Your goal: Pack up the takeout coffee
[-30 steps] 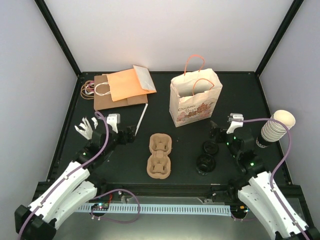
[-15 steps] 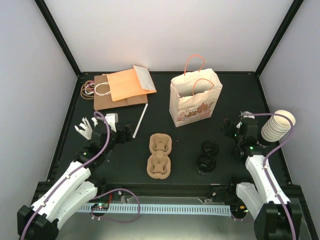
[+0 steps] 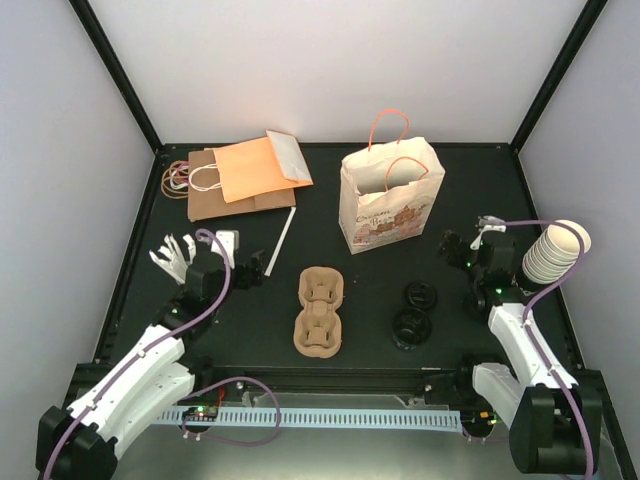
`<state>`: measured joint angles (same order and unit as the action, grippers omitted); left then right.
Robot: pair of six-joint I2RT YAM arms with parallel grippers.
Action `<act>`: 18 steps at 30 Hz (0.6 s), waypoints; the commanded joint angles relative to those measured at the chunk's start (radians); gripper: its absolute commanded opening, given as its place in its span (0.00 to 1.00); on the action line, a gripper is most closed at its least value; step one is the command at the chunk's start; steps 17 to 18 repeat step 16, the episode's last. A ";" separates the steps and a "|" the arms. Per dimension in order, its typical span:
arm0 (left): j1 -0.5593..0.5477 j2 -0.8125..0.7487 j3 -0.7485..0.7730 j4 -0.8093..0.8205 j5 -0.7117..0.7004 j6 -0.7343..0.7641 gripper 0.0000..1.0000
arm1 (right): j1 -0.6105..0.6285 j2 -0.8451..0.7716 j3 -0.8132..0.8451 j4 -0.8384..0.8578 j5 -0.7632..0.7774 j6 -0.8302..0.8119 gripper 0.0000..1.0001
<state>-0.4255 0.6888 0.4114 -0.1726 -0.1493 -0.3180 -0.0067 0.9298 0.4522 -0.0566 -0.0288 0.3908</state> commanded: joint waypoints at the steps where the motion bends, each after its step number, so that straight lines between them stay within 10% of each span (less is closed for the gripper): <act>1: 0.006 -0.018 -0.076 0.138 -0.064 0.070 0.99 | -0.004 -0.002 -0.049 0.103 0.008 -0.011 1.00; 18: 0.005 -0.011 -0.080 0.166 -0.070 0.086 0.99 | -0.004 -0.017 -0.048 0.100 0.001 -0.032 1.00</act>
